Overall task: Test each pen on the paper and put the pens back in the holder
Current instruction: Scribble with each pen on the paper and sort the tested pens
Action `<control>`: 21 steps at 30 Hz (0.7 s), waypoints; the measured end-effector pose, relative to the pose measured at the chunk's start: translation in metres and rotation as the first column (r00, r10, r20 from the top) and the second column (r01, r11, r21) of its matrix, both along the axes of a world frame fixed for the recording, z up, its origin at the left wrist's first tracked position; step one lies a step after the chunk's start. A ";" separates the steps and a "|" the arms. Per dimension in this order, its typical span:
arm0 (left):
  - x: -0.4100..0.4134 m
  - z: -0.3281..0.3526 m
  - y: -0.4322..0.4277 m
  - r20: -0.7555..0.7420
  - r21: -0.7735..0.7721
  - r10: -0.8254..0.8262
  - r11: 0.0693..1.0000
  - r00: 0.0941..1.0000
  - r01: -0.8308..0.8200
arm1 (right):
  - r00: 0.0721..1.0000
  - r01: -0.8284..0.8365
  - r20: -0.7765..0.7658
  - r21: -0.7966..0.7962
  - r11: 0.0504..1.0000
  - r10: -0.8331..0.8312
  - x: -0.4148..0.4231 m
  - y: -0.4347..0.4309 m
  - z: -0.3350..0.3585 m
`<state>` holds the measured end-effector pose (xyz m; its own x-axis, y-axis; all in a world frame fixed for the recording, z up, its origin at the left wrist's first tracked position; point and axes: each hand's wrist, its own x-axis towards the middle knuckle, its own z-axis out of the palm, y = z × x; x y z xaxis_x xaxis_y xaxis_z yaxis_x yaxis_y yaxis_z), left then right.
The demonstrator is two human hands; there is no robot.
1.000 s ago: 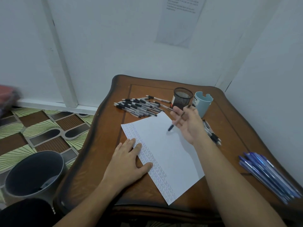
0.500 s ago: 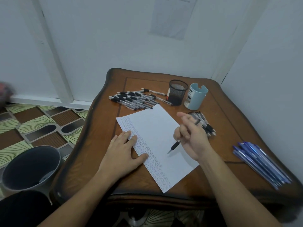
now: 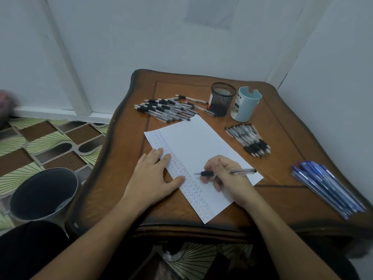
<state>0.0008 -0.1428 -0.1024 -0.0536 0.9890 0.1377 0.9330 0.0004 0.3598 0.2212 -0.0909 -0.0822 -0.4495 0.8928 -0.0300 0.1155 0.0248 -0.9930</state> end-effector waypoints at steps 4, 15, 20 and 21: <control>0.000 0.000 -0.001 -0.014 -0.002 0.006 1.000 1.000 -0.006 | 0.993 0.052 0.105 0.034 0.998 -0.055 0.001 -0.003 -0.006; 0.000 -0.001 -0.001 0.004 0.004 0.006 1.000 1.000 -0.006 | 0.971 0.106 0.202 0.114 0.988 -0.127 -0.003 -0.005 -0.016; 0.001 -0.002 -0.001 0.004 0.003 0.008 1.000 1.000 -0.008 | 0.972 0.105 0.192 0.150 0.983 -0.133 -0.005 -0.007 -0.011; 0.000 -0.002 -0.001 0.004 0.003 0.008 1.000 1.000 -0.008 | 0.973 0.103 0.192 0.147 0.984 -0.131 -0.005 -0.007 -0.011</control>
<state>0.0011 -0.1434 -0.1043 -0.0622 0.9881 0.1406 0.9314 0.0069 0.3639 0.2157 -0.0976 -0.0928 -0.3386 0.9408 0.0161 0.3215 0.1318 -0.9377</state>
